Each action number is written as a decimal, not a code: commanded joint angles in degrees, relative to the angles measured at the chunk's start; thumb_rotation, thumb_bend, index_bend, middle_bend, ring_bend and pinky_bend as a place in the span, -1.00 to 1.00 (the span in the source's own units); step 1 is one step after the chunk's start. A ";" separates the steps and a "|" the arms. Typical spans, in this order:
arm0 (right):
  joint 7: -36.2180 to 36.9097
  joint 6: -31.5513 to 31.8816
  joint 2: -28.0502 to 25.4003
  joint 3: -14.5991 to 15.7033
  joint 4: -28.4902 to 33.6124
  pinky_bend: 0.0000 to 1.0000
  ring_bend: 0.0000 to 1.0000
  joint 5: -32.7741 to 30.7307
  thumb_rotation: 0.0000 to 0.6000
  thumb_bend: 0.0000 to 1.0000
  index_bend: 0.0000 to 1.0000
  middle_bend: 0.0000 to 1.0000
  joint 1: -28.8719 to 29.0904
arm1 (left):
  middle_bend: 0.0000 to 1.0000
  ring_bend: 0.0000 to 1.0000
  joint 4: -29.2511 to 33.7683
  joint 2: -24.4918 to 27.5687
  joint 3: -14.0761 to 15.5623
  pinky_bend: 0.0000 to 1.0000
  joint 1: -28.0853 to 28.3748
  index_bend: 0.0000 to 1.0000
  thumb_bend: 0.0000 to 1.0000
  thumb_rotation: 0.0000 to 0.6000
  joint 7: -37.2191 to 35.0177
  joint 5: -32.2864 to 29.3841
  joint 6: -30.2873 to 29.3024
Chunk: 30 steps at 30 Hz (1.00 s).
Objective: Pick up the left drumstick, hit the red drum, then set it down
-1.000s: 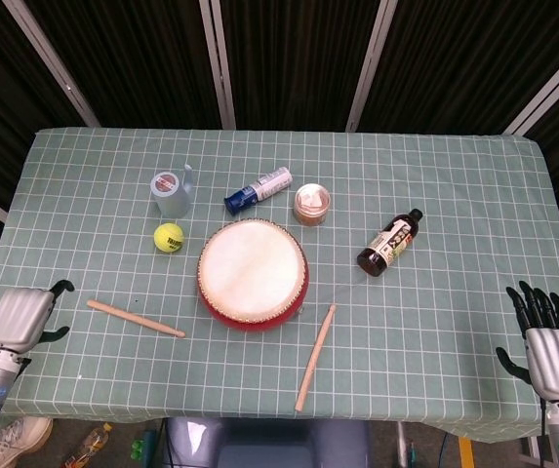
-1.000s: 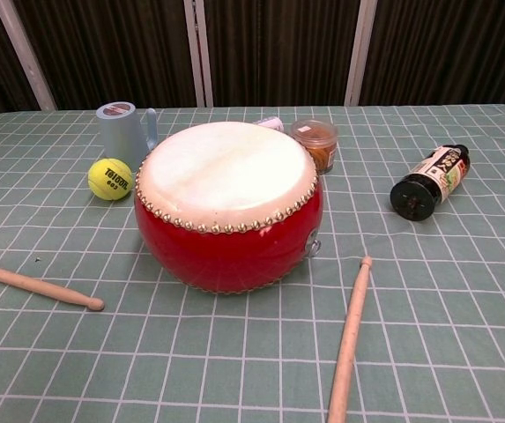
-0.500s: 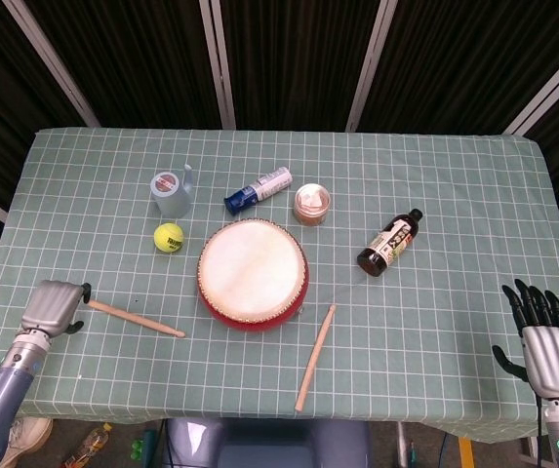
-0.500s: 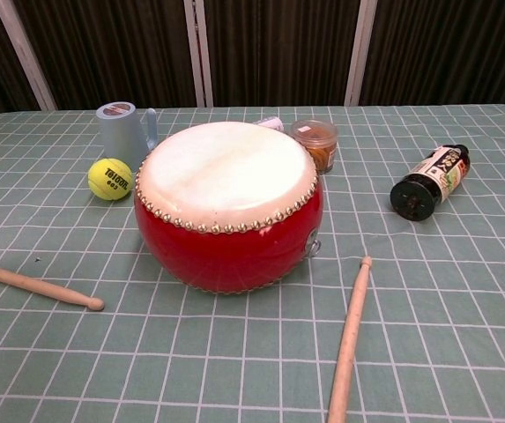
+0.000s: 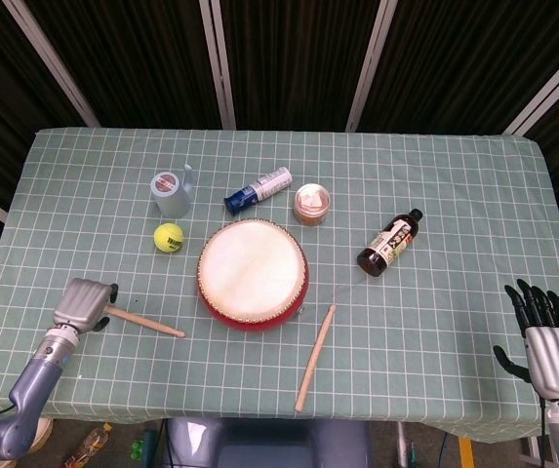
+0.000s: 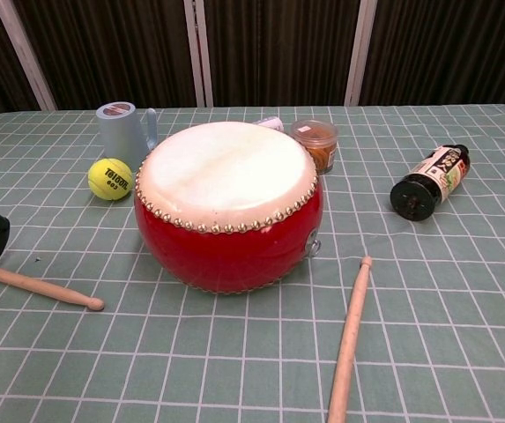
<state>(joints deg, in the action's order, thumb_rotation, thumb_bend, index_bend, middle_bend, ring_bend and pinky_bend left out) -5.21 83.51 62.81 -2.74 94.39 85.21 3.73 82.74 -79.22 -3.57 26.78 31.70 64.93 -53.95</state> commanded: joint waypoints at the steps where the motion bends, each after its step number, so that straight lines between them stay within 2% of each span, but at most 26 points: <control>1: 0.02 0.07 0.05 -0.04 -0.01 -1.00 -1.00 0.01 1.00 -0.40 -1.00 -1.00 0.00 | 1.00 1.00 -0.33 -0.53 0.28 0.78 0.38 -0.07 -0.50 1.00 0.20 -0.58 0.39; 14: 0.24 0.22 0.23 -0.04 -0.23 -1.00 -1.00 0.24 1.00 -0.40 -1.00 -1.00 0.02 | 1.00 1.00 -2.31 -3.51 1.35 0.78 1.68 0.02 -0.45 1.00 0.94 -1.21 0.22; 18: 0.46 0.26 0.17 -0.05 -0.23 -1.00 -1.00 0.29 1.00 -0.40 -1.00 -1.00 0.01 | 1.00 1.00 -2.33 -3.68 1.82 0.78 1.86 0.32 -0.18 1.00 1.37 -1.46 0.22; 20: 0.53 0.24 0.11 -0.07 -0.19 -1.00 -1.00 0.25 1.00 -0.40 -1.00 -1.00 0.02 | 1.00 1.00 -1.87 -3.47 1.81 0.78 1.88 0.39 -0.10 1.00 1.16 -1.89 0.21; 26: 0.66 0.33 0.06 0.00 -0.16 -1.00 -1.00 0.27 1.00 -0.40 -1.00 -1.00 -0.09 | 1.00 1.00 2.26 -0.68 1.21 0.78 1.77 0.43 -0.06 1.00 -0.50 -0.74 -1.75; 30: 0.56 0.33 0.00 0.01 -0.05 -1.00 -1.00 0.28 1.00 -0.40 -1.00 -1.00 -0.09 | 1.00 1.00 8.66 3.44 -0.66 0.78 1.03 0.46 -0.02 1.00 -4.12 1.25 -5.37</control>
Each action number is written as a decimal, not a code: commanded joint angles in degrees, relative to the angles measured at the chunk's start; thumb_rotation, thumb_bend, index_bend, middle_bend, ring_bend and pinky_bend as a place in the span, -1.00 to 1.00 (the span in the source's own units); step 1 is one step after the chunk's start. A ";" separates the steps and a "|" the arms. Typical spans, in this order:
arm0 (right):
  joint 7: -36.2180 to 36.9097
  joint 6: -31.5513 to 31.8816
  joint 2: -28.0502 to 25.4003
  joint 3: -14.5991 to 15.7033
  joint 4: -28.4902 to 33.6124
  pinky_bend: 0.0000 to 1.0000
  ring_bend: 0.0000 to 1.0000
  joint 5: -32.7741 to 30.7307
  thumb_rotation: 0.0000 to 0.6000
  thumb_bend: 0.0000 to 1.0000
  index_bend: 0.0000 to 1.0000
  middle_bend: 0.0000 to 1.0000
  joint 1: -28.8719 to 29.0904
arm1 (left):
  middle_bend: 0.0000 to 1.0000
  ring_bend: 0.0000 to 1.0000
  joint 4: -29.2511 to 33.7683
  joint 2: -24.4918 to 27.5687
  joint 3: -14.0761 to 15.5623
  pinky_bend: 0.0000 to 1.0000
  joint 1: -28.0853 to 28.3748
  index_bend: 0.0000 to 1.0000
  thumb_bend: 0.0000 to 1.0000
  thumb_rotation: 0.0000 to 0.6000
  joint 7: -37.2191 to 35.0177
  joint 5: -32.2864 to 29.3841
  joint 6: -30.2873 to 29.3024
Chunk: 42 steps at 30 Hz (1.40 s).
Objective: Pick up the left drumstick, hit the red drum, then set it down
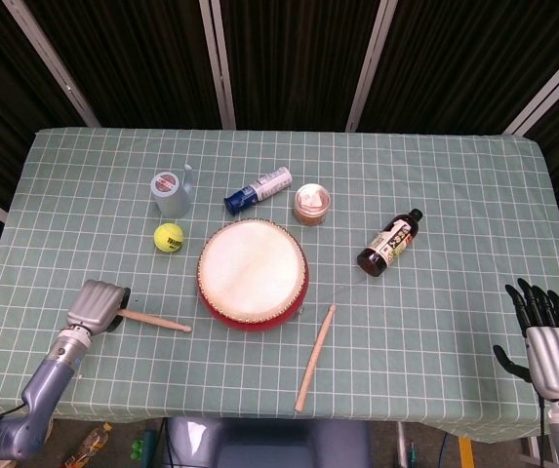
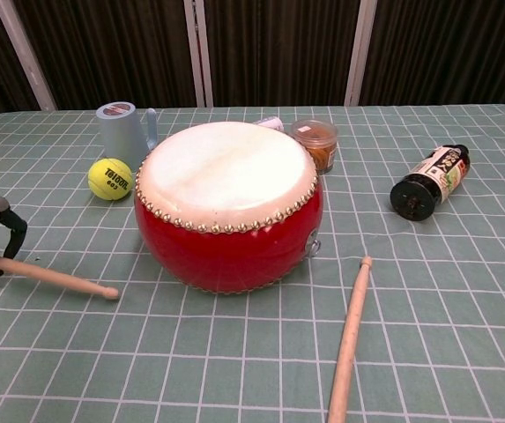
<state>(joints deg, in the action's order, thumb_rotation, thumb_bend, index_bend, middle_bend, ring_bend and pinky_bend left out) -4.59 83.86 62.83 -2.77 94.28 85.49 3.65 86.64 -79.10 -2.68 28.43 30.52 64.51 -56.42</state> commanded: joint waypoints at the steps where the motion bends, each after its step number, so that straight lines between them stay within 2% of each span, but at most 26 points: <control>1: -0.14 -0.01 -0.01 0.06 0.08 -1.00 -1.00 0.02 1.00 -0.40 -1.00 -1.00 -0.02 | 1.00 1.00 6.58 4.46 -2.24 0.78 -0.83 0.46 -0.01 1.00 -4.16 2.13 -3.91; 10: -0.56 0.06 0.19 0.09 0.14 -1.00 -1.00 0.12 1.00 -0.40 -1.00 -1.00 -0.03 | 1.00 1.00 18.91 12.58 -6.29 0.78 -1.69 0.49 0.01 1.00 -10.97 5.91 -9.35; 15: -0.64 -0.10 0.17 0.08 0.29 -1.00 -1.00 0.12 1.00 -0.40 -1.00 -1.00 0.07 | 1.00 1.00 23.58 14.42 -8.85 0.78 -0.97 0.49 0.01 1.00 -10.32 6.69 -12.08; 20: -0.48 -0.15 0.21 0.09 0.29 -1.00 -1.00 0.21 1.00 -0.40 -1.00 -1.00 0.13 | 1.00 1.00 23.24 10.75 -13.23 0.78 2.78 0.49 0.01 1.00 -5.59 1.35 -13.12; 28: 0.16 -0.26 0.05 0.10 0.42 -1.00 -1.00 0.18 1.00 -0.40 -1.00 -1.00 0.15 | 1.00 1.00 16.73 -0.47 -19.16 0.80 11.93 0.49 0.01 1.00 3.71 -8.48 -14.34; 31: 0.83 -0.29 -0.14 0.13 0.40 -1.00 -1.00 0.16 1.00 -0.40 -1.00 -1.00 0.10 | 1.00 1.00 12.78 -4.17 -19.00 0.79 15.64 0.49 0.01 1.00 8.69 -11.06 -13.40; 35: 1.73 -0.34 -0.43 0.11 0.43 -1.00 -1.00 0.15 1.00 -0.40 -1.00 -1.00 0.09 | 1.00 1.00 8.41 -7.87 -15.89 0.80 18.90 0.49 0.01 1.00 15.94 -14.48 -11.35; 40: 2.66 -0.27 -0.82 0.19 0.67 -1.00 -1.00 0.17 1.00 -0.40 -1.00 -1.00 -0.07 | 1.00 1.00 7.85 -9.23 -10.28 0.80 20.80 0.49 0.01 1.00 27.20 -25.98 -7.74; 42: 3.13 -0.19 -1.01 0.16 0.81 -1.00 -1.00 0.10 1.00 -0.40 -1.00 -1.00 -0.14 | 1.00 1.00 9.50 -8.41 -9.47 0.80 21.76 0.49 0.01 1.00 31.27 -31.47 -7.70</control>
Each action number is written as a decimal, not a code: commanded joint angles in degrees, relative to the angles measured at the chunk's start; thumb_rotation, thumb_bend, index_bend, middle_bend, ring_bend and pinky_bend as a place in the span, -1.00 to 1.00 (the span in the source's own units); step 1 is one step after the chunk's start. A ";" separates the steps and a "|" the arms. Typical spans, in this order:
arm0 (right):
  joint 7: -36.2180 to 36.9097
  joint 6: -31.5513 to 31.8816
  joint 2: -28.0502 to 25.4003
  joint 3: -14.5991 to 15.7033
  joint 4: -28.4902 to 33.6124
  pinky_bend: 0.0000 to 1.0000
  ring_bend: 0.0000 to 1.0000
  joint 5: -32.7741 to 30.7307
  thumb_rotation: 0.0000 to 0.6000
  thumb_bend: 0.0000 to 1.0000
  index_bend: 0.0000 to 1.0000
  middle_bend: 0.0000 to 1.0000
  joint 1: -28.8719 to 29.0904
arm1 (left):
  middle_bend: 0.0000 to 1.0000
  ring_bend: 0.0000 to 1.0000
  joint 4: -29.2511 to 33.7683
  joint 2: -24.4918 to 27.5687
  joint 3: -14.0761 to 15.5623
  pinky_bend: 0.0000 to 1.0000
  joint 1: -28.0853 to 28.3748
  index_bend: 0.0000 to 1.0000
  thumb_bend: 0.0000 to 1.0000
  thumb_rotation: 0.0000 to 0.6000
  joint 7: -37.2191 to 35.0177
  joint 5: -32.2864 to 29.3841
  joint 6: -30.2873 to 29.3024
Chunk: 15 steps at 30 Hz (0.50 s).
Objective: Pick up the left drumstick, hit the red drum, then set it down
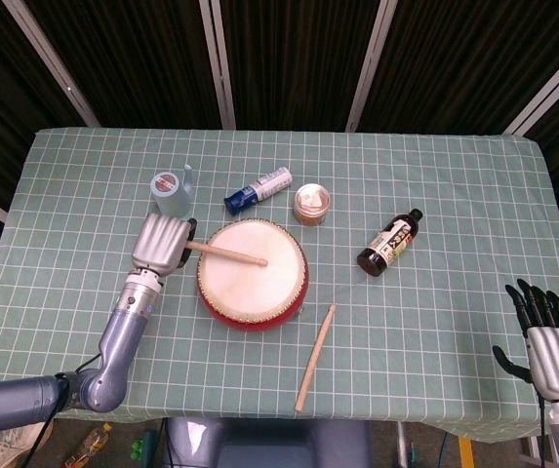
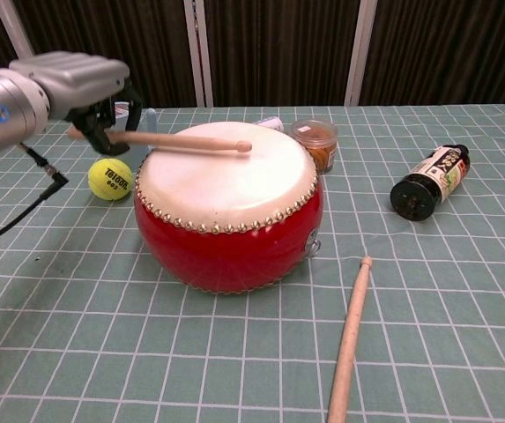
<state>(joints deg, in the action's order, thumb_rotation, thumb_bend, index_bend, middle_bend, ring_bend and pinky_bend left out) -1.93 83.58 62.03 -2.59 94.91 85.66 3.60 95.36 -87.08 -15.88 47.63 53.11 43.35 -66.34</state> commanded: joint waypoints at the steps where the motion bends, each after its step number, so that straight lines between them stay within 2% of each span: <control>1: 0.64 0.10 -0.32 -0.04 0.22 -1.00 -1.00 -0.11 1.00 -0.40 -1.00 -1.00 -0.12 | 1.00 1.00 1.93 0.29 3.85 0.80 3.27 0.49 0.01 1.00 10.94 -13.46 1.81; 2: 0.78 0.09 -0.40 -0.04 0.30 -1.00 -1.00 -0.15 1.00 -0.40 -1.00 -1.00 -0.14 | 1.00 1.00 2.95 0.94 3.50 0.80 3.96 0.49 0.01 1.00 12.22 -15.54 1.24; 3: 0.88 0.09 -0.48 -0.07 0.40 -1.00 -1.00 -0.21 1.00 -0.40 -1.00 -1.00 -0.16 | 1.00 1.00 3.60 1.19 2.06 0.80 4.12 0.49 0.01 1.00 10.87 -15.01 -0.02; 4: 0.88 0.14 -0.53 -0.09 0.47 -1.00 -1.00 -0.23 1.00 -0.40 -1.00 -1.00 -0.18 | 1.00 1.00 3.83 0.90 0.49 0.80 3.59 0.48 0.01 1.00 7.17 -11.84 -1.39; 6: 0.75 0.13 -0.66 -0.20 0.72 -1.00 -1.00 -0.30 1.00 -0.40 -1.00 -1.00 -0.13 | 1.00 1.00 3.91 -0.46 -3.14 0.80 0.98 0.48 0.01 1.00 -6.53 -0.24 -4.54; 8: 0.51 0.20 -0.47 -0.04 0.59 -1.00 -1.00 -0.21 1.00 -0.40 -1.00 -1.00 -0.23 | 1.00 1.00 4.11 -0.90 -4.44 0.80 -0.92 0.48 0.01 1.00 -16.22 7.86 -6.81; 11: 0.08 0.29 -0.30 0.01 0.51 -1.00 -1.00 -0.14 1.00 -0.40 -1.00 -1.00 -0.28 | 1.00 1.00 4.42 0.53 -4.08 0.80 -1.60 0.48 0.01 1.00 -20.44 15.38 -8.35; 15: -0.09 0.46 -0.24 0.03 0.61 -1.00 -1.00 0.02 1.00 -0.40 -1.00 -1.00 -0.33 | 1.00 1.00 6.06 1.61 -4.34 0.80 -1.89 0.48 0.01 1.00 -21.50 18.66 -9.80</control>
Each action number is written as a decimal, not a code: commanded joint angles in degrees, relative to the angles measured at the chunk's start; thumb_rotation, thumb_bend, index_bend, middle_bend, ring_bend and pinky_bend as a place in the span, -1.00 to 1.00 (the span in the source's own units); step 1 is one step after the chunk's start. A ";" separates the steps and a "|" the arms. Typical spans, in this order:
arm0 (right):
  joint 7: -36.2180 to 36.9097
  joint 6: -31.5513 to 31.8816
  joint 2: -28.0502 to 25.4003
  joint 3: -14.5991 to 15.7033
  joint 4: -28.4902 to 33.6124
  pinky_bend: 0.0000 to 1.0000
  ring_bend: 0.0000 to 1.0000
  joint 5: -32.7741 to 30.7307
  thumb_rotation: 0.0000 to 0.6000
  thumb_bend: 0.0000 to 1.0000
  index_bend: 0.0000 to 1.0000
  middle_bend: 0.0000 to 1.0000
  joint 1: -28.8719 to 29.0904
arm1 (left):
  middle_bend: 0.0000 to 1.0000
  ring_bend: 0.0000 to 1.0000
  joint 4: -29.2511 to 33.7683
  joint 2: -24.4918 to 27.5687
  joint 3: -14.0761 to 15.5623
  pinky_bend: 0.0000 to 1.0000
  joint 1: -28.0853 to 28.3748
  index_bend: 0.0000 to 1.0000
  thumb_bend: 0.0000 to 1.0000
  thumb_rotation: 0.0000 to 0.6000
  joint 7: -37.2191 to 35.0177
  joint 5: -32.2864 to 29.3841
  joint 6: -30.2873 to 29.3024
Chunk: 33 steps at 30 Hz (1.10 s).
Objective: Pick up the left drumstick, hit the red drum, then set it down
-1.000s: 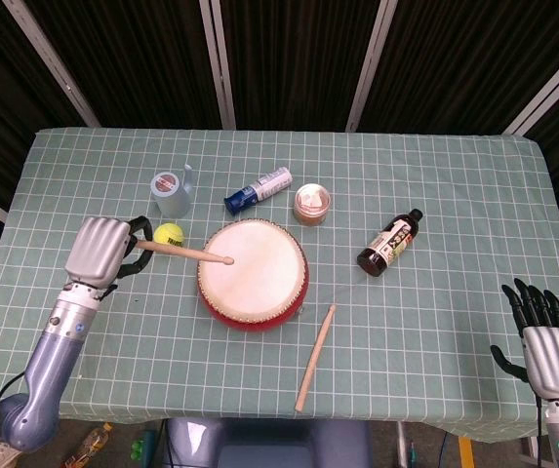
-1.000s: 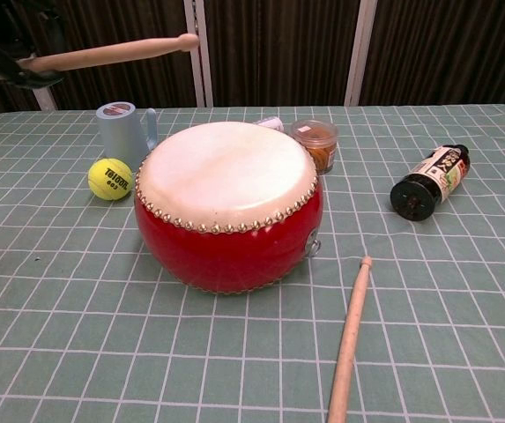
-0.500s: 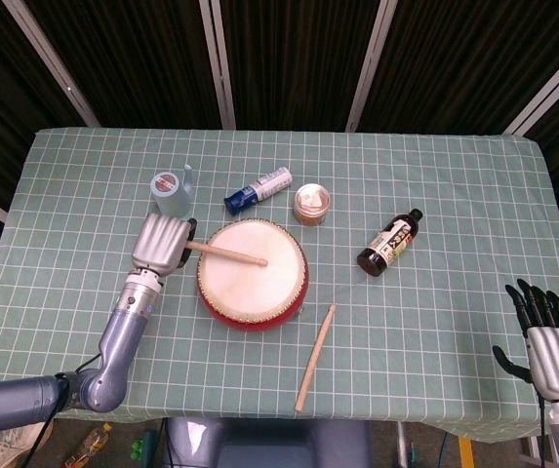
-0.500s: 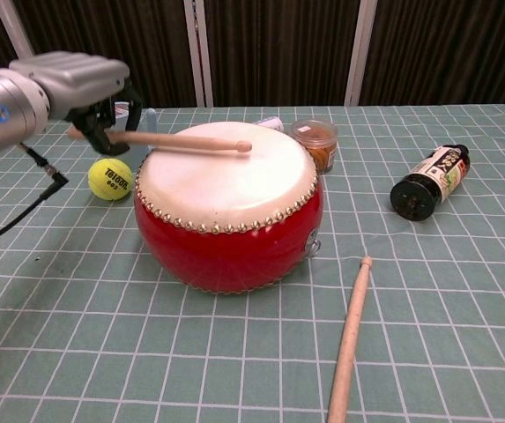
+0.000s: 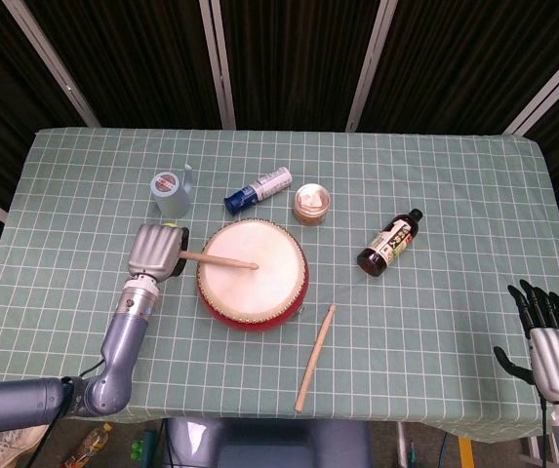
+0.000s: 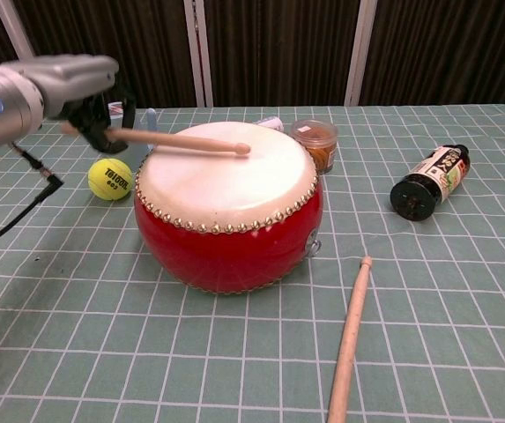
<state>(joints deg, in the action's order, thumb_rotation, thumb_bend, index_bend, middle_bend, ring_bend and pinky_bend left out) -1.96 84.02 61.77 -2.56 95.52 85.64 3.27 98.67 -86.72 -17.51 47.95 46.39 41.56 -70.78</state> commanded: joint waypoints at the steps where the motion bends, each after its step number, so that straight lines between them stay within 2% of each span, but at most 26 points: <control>1: -0.08 -0.03 0.02 0.01 0.02 -1.00 -1.00 0.04 1.00 -0.40 -1.00 -1.00 0.02 | 1.00 1.00 3.10 1.35 -2.90 0.80 -2.20 0.48 0.01 1.00 -14.74 20.80 -5.72; 5: -0.30 -0.29 0.08 0.02 -0.04 -1.00 -1.00 -0.05 1.00 -0.40 -1.00 -1.00 0.12 | 1.00 1.00 2.84 0.66 -3.62 0.80 -1.92 0.48 0.01 1.00 -15.07 22.94 -7.49; 8: -0.35 -0.41 0.14 0.00 -0.11 -1.00 -1.00 -0.11 1.00 -0.40 -1.00 -1.00 0.18 | 1.00 1.00 1.16 -0.88 -3.57 0.80 -1.97 0.48 0.01 1.00 -18.45 26.08 -8.87; 10: -0.28 -0.50 0.12 -0.04 -0.13 -1.00 -1.00 -0.13 1.00 -0.40 -1.00 -1.00 0.25 | 1.00 1.00 -1.05 -1.96 -2.63 0.80 -2.12 0.48 0.01 1.00 -20.10 28.37 -9.50; 13: -0.17 -0.56 0.04 -0.04 -0.08 -1.00 -1.00 -0.10 1.00 -0.40 -1.00 -1.00 0.29 | 1.00 1.00 -3.47 -2.48 -0.73 0.80 -2.46 0.48 0.01 1.00 -19.10 28.57 -8.49; 17: -0.07 -0.61 0.04 -0.02 -0.08 -1.00 -1.00 -0.06 1.00 -0.40 -1.00 -1.00 0.31 | 1.00 1.00 -4.53 -2.27 1.82 0.80 -3.45 0.48 0.01 1.00 -14.45 24.35 -5.69; 20: -0.12 -0.63 0.07 0.01 -0.06 -1.00 -1.00 -0.09 1.00 -0.40 -1.00 -1.00 0.29 | 1.00 1.00 -3.39 -0.26 5.34 0.80 -4.23 0.49 0.01 1.00 -6.61 18.09 -1.73; 21: -0.10 -0.62 0.06 0.01 -0.03 -1.00 -1.00 -0.12 1.00 -0.40 -1.00 -1.00 0.27 | 1.00 1.00 -2.70 0.86 6.89 0.80 -4.28 0.49 0.01 1.00 -2.66 15.01 0.00; 24: -0.10 -0.67 -0.12 0.07 0.20 -1.00 -1.00 -0.13 1.00 -0.40 -1.00 -1.00 0.24 | 1.00 1.00 0.67 3.58 9.01 0.80 -3.49 0.49 0.01 1.00 7.24 4.17 3.23; 27: -0.12 -0.70 -0.22 0.15 0.43 -1.00 -1.00 -0.17 1.00 -0.40 -1.00 -1.00 0.17 | 1.00 1.00 4.15 6.09 8.98 0.80 -1.65 0.48 0.01 1.00 12.37 -5.25 5.49; 29: -0.21 -0.71 -0.24 0.16 0.48 -1.00 -1.00 -0.25 1.00 -0.40 -1.00 -1.00 0.14 | 1.00 1.00 5.68 7.16 8.20 0.80 -1.13 0.48 0.01 1.00 11.99 -6.34 5.61; 33: -0.34 -0.79 -0.27 0.15 0.44 -1.00 -1.00 -0.48 1.00 -0.40 -1.00 -1.00 0.10 | 1.00 1.00 7.92 8.14 5.00 0.80 -3.01 0.48 0.01 1.00 2.28 3.19 2.00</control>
<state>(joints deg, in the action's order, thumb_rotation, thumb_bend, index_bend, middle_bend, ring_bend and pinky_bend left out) -2.29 83.23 61.49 -2.41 95.96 85.16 3.37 102.46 -81.48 -10.73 45.52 55.03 35.53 -67.70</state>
